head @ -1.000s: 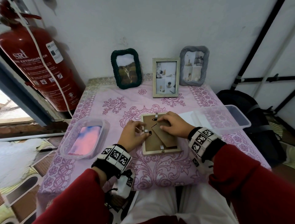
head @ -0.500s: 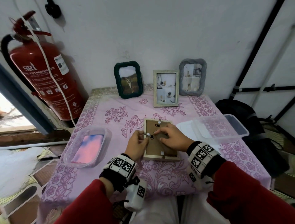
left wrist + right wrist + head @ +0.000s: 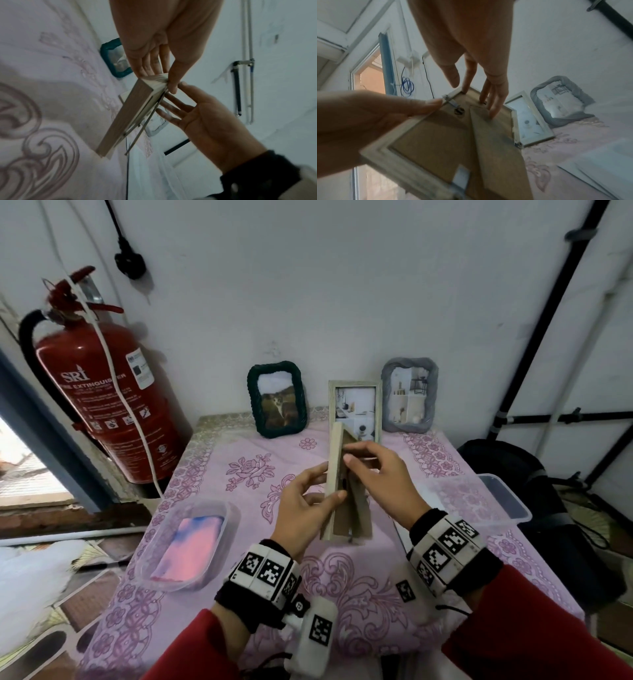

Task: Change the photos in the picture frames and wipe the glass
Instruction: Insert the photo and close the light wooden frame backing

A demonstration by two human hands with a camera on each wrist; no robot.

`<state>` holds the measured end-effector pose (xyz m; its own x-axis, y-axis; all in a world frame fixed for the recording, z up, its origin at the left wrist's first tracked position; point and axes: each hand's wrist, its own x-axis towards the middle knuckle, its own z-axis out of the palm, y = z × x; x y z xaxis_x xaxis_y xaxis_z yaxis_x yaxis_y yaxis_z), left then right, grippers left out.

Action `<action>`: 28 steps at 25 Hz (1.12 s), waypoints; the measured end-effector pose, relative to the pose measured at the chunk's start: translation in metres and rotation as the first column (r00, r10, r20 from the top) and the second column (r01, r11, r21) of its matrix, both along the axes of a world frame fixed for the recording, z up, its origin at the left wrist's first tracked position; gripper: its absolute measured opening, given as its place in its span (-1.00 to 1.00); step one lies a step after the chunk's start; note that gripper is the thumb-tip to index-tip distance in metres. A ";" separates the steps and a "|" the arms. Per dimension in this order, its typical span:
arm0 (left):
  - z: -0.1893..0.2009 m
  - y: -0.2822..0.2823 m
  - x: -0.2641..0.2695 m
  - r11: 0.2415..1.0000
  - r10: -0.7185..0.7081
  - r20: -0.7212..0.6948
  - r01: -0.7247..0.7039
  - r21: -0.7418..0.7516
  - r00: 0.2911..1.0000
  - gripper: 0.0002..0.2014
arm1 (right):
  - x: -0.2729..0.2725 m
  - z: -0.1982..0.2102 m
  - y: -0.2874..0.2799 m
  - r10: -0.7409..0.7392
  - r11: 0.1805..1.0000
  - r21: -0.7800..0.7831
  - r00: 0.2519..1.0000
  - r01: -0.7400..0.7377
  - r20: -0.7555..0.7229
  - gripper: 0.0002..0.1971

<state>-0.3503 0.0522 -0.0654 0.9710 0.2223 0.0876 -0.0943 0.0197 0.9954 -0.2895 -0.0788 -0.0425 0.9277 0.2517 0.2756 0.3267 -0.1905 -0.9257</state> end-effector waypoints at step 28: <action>-0.039 0.030 0.011 0.995 0.070 -0.021 -0.071 -0.070 0.997 -0.45 | 0.006 -0.040 -0.011 0.012 0.990 0.139 0.976 0.018 -0.216 -0.47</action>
